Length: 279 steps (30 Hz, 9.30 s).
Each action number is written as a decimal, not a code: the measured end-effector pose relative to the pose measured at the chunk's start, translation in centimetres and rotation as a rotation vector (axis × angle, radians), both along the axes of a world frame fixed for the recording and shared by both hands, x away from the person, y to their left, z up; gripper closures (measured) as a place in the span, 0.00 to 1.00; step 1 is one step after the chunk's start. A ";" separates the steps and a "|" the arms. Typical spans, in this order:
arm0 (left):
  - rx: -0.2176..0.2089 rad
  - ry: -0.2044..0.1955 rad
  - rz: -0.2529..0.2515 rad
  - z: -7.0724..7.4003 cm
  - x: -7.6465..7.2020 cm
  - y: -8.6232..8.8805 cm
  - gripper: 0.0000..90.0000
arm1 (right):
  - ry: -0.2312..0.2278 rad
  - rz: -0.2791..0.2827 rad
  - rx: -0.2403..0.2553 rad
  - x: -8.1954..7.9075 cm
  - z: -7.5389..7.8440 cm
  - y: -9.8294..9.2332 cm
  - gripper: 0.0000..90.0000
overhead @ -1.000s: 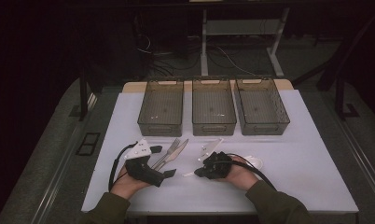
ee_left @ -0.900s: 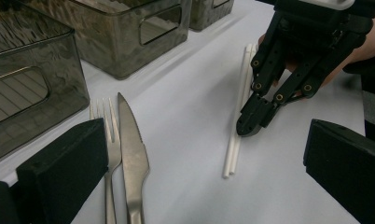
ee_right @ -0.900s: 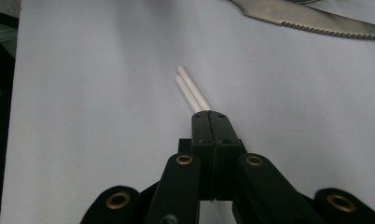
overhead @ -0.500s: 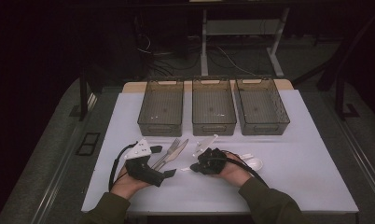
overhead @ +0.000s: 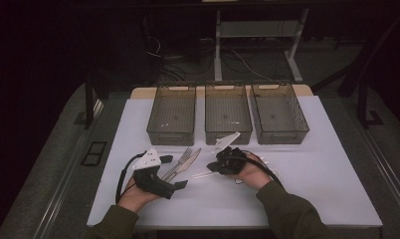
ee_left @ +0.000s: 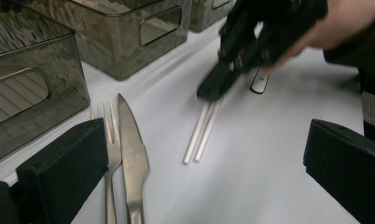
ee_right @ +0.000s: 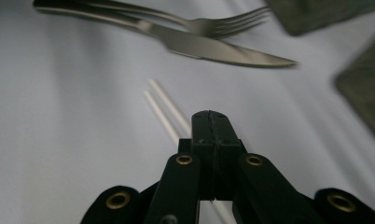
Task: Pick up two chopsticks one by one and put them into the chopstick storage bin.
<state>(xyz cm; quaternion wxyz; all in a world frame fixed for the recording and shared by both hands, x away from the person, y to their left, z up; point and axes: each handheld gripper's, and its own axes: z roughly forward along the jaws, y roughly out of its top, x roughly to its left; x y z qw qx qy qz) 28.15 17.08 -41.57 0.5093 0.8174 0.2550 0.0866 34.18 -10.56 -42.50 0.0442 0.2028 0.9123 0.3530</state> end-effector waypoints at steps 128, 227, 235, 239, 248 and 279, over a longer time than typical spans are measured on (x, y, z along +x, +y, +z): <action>0.012 0.005 -0.006 -0.2 0.1 -0.3 0.00 | 0.048 -0.014 -0.183 3.0 0.8 -11.1 0.89; -0.020 -0.001 -0.009 -0.1 0.3 0.0 0.00 | -0.004 -0.303 0.017 10.0 8.5 1.6 0.93; -0.021 -0.003 -0.011 0.0 0.4 0.0 0.00 | 0.022 -0.336 -0.001 12.3 7.6 6.2 0.93; -0.016 -0.008 -0.013 0.0 0.4 0.0 0.00 | 0.039 -0.360 -0.011 13.3 7.4 7.9 0.93; -0.023 -0.007 -0.016 0.0 0.4 0.0 0.00 | 0.048 -0.391 -0.028 14.6 6.7 10.6 0.93; -0.019 -0.009 -0.017 0.1 0.3 -0.1 0.00 | 0.061 -0.226 0.053 12.7 7.4 7.9 0.57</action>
